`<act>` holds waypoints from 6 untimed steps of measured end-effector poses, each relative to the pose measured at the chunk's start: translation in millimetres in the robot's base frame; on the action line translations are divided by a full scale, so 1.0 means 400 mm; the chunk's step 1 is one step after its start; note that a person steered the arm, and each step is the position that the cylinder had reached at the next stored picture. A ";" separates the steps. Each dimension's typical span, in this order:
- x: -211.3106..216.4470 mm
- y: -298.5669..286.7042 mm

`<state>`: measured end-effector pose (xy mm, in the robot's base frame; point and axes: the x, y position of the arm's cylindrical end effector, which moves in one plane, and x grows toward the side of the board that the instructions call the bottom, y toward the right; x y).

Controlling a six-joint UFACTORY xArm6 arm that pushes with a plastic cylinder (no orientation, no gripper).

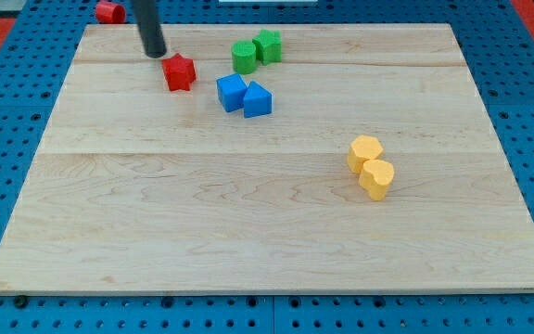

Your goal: Slide red star closer to the blue cube

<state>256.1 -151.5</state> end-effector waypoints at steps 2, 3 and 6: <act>0.130 0.017; 0.076 -0.053; 0.253 0.148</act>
